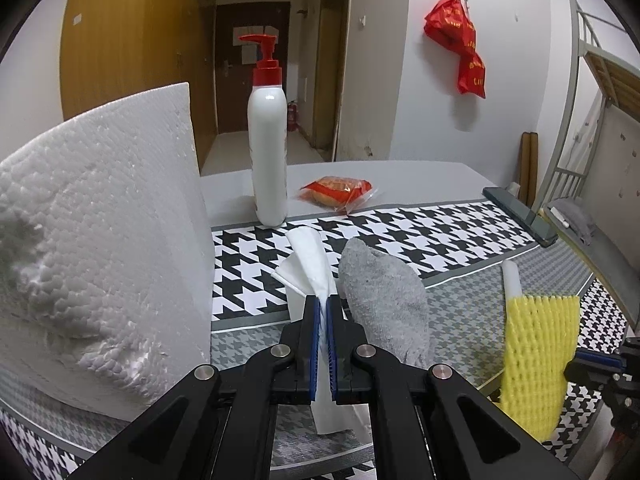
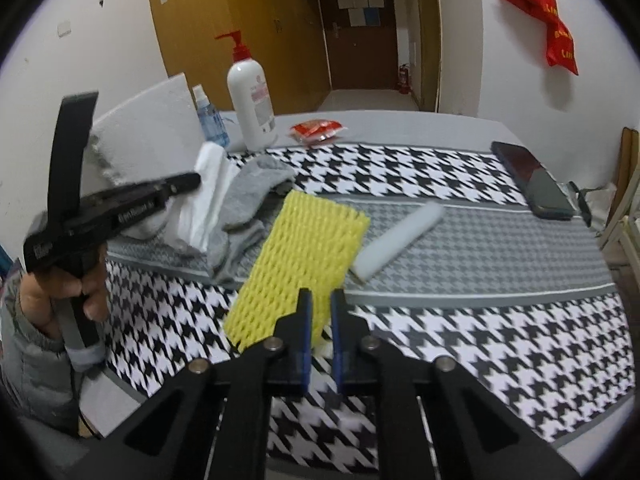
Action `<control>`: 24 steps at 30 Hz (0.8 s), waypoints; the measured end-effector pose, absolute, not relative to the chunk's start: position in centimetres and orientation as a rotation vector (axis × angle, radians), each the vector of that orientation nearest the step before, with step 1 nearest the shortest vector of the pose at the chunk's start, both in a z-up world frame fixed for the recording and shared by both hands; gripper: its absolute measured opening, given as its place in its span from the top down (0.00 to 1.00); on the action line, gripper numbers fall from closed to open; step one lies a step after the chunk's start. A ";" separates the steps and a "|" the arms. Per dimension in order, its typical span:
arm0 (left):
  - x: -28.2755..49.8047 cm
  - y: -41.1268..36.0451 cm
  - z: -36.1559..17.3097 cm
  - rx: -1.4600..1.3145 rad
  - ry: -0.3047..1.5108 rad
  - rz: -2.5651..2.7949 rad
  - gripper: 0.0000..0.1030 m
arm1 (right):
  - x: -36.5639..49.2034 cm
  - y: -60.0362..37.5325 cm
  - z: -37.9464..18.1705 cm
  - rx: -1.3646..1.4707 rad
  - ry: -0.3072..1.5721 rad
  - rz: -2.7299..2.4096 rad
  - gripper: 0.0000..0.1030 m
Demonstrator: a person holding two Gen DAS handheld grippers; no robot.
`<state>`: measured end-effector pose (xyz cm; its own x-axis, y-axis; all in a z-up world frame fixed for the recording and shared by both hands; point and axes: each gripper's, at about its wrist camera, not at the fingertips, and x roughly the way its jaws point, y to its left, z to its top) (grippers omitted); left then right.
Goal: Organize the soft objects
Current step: 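Lower the right tool and close the right gripper on the yellow mesh brush head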
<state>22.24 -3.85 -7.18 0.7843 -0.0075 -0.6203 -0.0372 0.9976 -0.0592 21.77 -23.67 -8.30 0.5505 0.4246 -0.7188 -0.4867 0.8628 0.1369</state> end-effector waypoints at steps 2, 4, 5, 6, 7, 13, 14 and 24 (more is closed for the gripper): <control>22.2 -3.9 -7.2 -0.067 0.669 0.017 0.96 | 21.8 -24.2 -8.8 -0.099 0.847 0.519 0.88; 22.2 -3.9 -7.2 -0.067 0.670 0.017 0.96 | 22.0 -24.6 -9.3 -0.107 0.864 0.496 0.83; 22.2 -3.9 -7.2 -0.068 0.671 0.018 0.96 | 22.1 -24.9 -9.5 -0.096 0.870 0.486 0.78; 22.2 -3.9 -7.2 -0.069 0.672 0.018 0.96 | 22.3 -25.2 -9.8 -0.077 0.883 0.480 0.64; 22.2 -3.9 -7.2 -0.069 0.672 0.019 0.96 | 22.4 -25.3 -9.8 -0.063 0.888 0.479 0.49; 22.2 -3.7 -7.2 -0.074 0.668 0.025 0.96 | 22.4 -24.9 -10.0 0.010 0.905 0.506 0.39; 22.3 -3.7 -7.3 -0.074 0.671 0.024 0.96 | 22.4 -24.5 -10.1 0.010 0.909 0.516 0.39; 22.4 -3.7 -7.5 -0.071 0.683 0.043 0.96 | 22.3 -22.1 -11.2 -0.050 0.919 0.508 0.31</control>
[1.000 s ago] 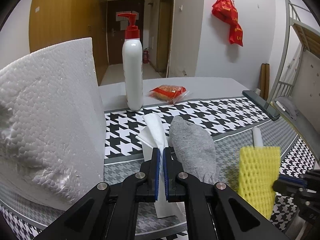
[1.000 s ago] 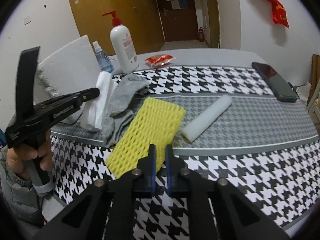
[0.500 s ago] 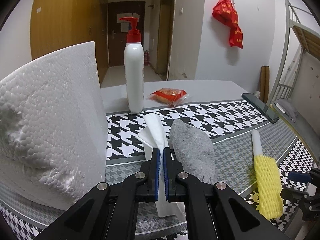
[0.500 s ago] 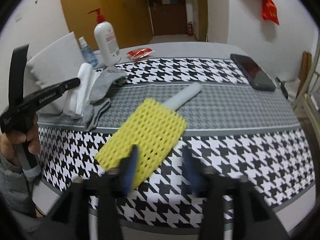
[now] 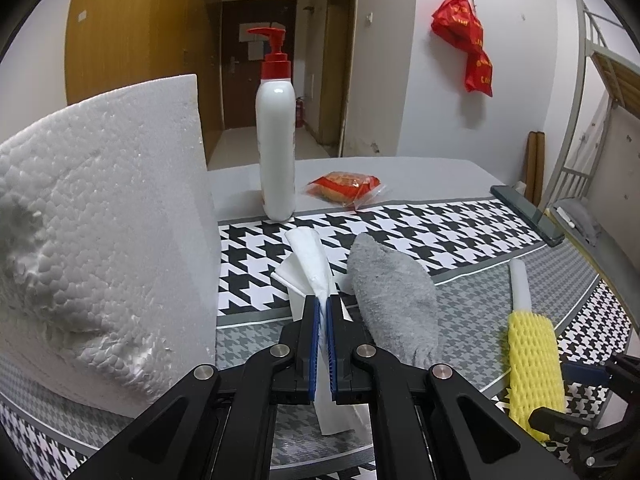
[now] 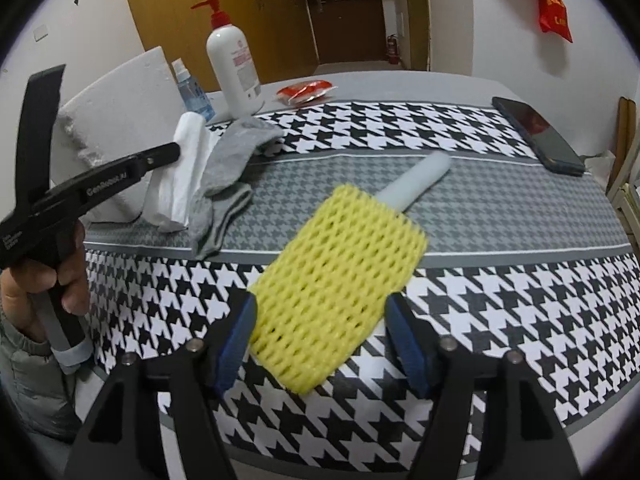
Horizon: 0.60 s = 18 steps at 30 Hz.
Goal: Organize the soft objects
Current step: 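Lower the right tool and close the right gripper on the yellow mesh brush head, then lift the white cloth and yellow brush and carry both toward the white foam box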
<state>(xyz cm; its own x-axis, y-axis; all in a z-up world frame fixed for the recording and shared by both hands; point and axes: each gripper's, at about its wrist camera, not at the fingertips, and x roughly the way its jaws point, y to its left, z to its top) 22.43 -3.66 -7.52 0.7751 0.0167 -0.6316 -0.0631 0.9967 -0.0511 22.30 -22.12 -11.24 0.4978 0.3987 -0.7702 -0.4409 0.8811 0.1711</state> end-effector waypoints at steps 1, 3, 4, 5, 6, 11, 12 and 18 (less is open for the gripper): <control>22.4 -3.7 -7.5 -0.069 0.682 0.043 0.95 | 22.4 -22.2 -11.3 -0.049 0.919 0.509 0.31; 22.5 -3.9 -7.5 -0.067 0.688 0.035 0.91 | 22.4 -22.1 -11.4 -0.049 0.917 0.509 0.31; 22.6 -3.9 -7.6 -0.065 0.694 0.034 0.85 | 22.3 -22.1 -11.4 -0.055 0.913 0.507 0.31; 22.6 -4.0 -7.8 -0.061 0.702 0.037 0.82 | 22.3 -22.0 -11.4 -0.063 0.910 0.505 0.31; 22.7 -4.1 -7.8 -0.057 0.708 0.039 0.78 | 22.3 -22.0 -11.4 -0.066 0.908 0.501 0.36; 23.0 -4.5 -8.4 -0.034 0.736 0.039 0.63 | 22.1 -22.1 -11.3 -0.062 0.900 0.532 0.67; 23.1 -4.6 -8.5 -0.030 0.742 0.039 0.60 | 22.0 -22.1 -11.2 -0.066 0.895 0.536 0.72; 23.5 -4.9 -9.4 -0.011 0.793 0.042 0.59 | 21.6 -22.6 -10.8 -0.060 0.873 0.541 0.81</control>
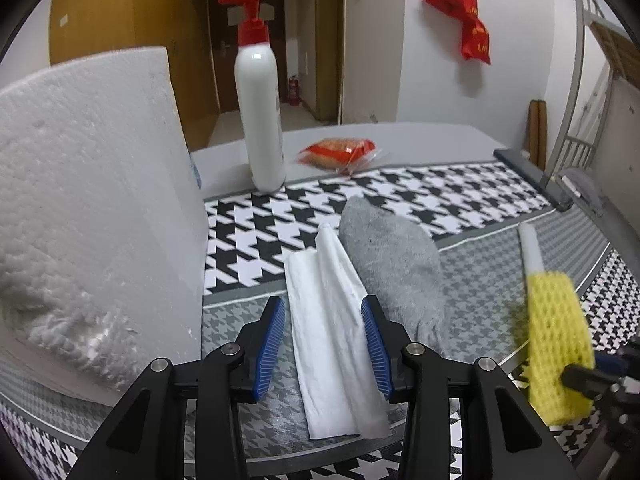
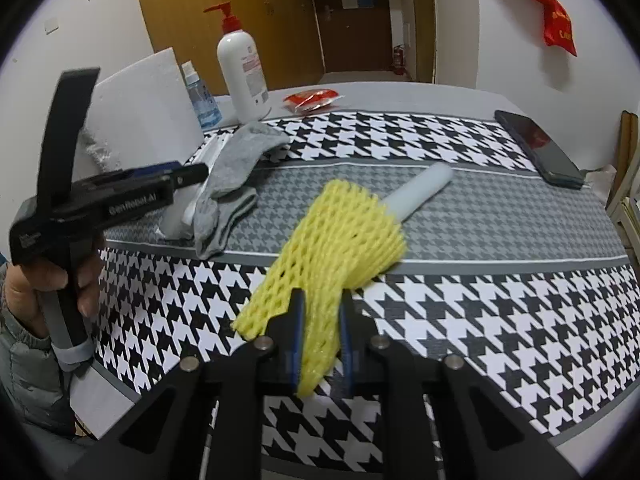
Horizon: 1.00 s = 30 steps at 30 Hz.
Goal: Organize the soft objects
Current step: 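Lift the white cloth and yellow brush and carry both toward the white foam box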
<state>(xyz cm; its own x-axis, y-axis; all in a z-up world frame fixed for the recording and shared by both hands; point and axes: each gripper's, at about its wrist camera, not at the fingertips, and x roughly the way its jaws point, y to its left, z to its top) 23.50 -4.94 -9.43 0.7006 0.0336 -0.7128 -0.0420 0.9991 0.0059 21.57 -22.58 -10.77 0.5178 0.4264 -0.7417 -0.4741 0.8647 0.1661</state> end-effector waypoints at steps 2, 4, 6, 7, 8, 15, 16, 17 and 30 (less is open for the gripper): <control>23.6 -4.9 -9.7 -0.013 0.814 0.044 0.59 | 21.4 -22.8 -10.5 -0.058 0.861 0.543 0.81; 23.6 -4.9 -9.9 -0.020 0.826 0.039 0.59 | 21.3 -22.9 -10.2 -0.058 0.849 0.540 0.81; 23.6 -5.1 -10.0 -0.018 0.832 0.030 0.59 | 21.2 -23.2 -10.0 -0.054 0.841 0.539 0.81; 23.6 -5.1 -10.1 -0.011 0.838 0.034 0.59 | 21.3 -23.2 -9.9 -0.051 0.841 0.538 0.81; 23.7 -5.1 -10.2 -0.008 0.845 0.036 0.59 | 21.3 -23.3 -9.8 -0.046 0.837 0.535 0.81; 23.9 -5.3 -10.6 0.001 0.871 0.035 0.82 | 21.3 -23.9 -9.7 -0.024 0.836 0.519 0.81; 23.9 -5.3 -10.6 -0.001 0.871 0.032 0.84 | 21.3 -23.9 -9.7 -0.023 0.837 0.519 0.81; 23.9 -5.2 -10.5 -0.003 0.872 0.030 0.86 | 21.3 -23.9 -9.6 -0.021 0.838 0.517 0.81; 22.9 -5.1 -8.9 -0.033 0.791 -0.010 0.90 | 20.8 -24.1 -8.7 -0.001 0.798 0.498 0.81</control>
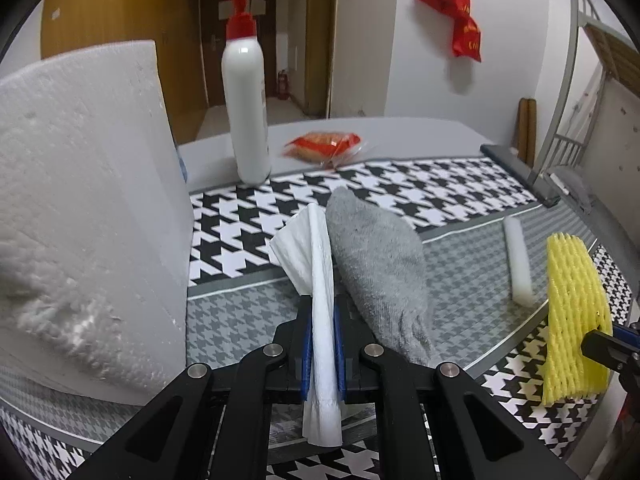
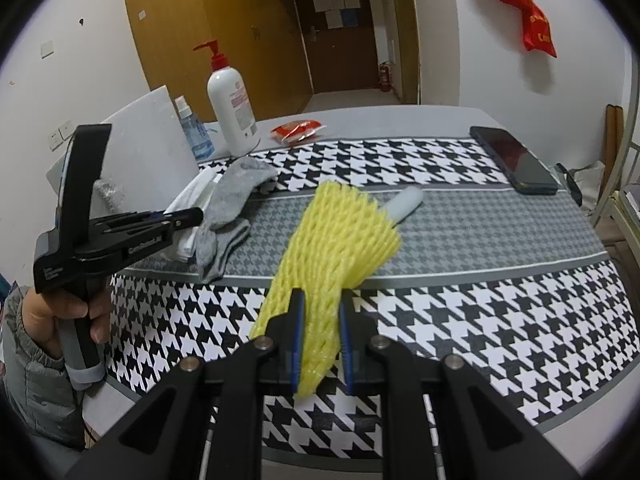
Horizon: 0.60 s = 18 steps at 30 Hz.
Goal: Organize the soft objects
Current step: 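Lift the white cloth and yellow brush and carry both toward the white foam box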
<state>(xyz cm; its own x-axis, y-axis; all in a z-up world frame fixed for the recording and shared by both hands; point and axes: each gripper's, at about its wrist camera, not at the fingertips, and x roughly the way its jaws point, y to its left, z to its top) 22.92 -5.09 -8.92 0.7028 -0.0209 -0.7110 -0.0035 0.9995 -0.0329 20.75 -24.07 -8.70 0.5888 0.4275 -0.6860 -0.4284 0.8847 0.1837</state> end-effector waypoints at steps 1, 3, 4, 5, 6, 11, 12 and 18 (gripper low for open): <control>22.8 -5.1 -8.8 -0.032 0.784 -0.013 0.90 | 20.6 -24.1 -8.5 -0.001 0.790 0.496 0.81; 22.4 -5.2 -8.3 -0.032 0.764 -0.020 0.90 | 20.6 -24.1 -8.2 0.002 0.780 0.491 0.81; 22.1 -5.2 -8.0 -0.029 0.751 -0.022 0.90 | 20.5 -24.1 -8.1 0.007 0.775 0.489 0.81; 22.0 -5.2 -7.8 -0.028 0.742 -0.024 0.90 | 20.4 -24.1 -8.0 0.013 0.769 0.487 0.81; 21.6 -5.1 -7.5 -0.030 0.729 -0.027 0.90 | 20.3 -24.2 -7.8 0.016 0.763 0.486 0.81; 19.8 -4.8 -5.7 -0.026 0.662 -0.050 0.90 | 20.2 -24.1 -7.6 0.062 0.739 0.471 0.81; 19.5 -4.8 -5.4 -0.023 0.651 -0.050 0.90 | 20.1 -24.0 -7.5 0.064 0.735 0.468 0.81; 17.6 -4.2 -3.8 -0.025 0.594 -0.082 0.90 | 19.7 -23.4 -7.2 0.072 0.719 0.452 0.81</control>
<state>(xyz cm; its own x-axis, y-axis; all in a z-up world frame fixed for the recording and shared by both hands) 17.59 -4.24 -3.84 0.8255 -0.0840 -0.5582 0.0698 0.9965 -0.0467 19.65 -23.39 -7.17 0.6607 0.4239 -0.6195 -0.3751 0.9013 0.2167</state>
